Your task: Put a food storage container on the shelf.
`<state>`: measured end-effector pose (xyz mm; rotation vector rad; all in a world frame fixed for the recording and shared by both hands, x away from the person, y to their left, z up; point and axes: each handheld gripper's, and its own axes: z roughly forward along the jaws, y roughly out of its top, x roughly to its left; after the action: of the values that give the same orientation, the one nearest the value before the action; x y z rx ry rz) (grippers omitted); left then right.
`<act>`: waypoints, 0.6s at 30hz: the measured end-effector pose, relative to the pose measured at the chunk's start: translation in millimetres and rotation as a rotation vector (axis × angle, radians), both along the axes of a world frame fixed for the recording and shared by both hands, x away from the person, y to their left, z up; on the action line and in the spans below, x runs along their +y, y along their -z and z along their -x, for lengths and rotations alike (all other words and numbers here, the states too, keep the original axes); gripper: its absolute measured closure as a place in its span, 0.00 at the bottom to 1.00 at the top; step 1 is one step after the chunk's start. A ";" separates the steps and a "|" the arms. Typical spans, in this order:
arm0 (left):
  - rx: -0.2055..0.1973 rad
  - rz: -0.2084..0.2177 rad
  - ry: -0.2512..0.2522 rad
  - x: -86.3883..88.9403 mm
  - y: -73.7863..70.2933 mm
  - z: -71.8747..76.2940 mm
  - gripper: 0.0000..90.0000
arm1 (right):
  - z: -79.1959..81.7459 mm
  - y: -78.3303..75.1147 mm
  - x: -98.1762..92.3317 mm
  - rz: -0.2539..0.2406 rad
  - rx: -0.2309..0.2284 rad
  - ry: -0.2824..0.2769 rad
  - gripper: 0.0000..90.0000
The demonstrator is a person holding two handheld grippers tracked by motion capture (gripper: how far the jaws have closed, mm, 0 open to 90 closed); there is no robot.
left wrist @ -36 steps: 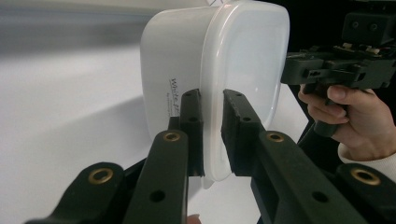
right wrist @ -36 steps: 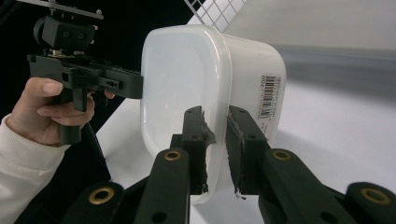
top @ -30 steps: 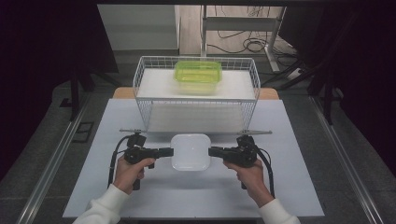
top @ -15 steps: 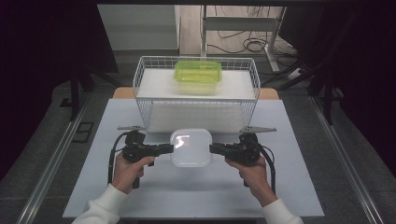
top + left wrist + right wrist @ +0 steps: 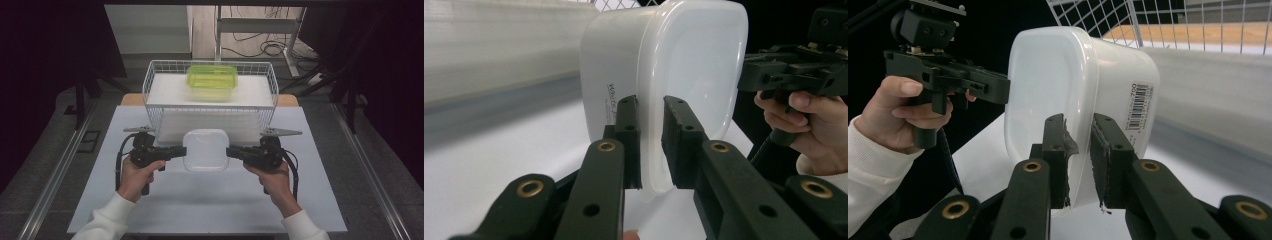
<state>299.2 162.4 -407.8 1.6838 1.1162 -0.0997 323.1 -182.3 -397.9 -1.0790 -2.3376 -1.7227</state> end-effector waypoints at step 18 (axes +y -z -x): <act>-0.063 0.005 0.002 1.7 -42.9 -15.6 0.87 | -9.8 -40.7 1.6 -0.013 -0.070 0.008 0.85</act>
<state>314.8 164.2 -364.9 1.6729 1.0663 -0.0502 332.9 -180.7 -357.2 -1.0447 -2.3624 -1.8042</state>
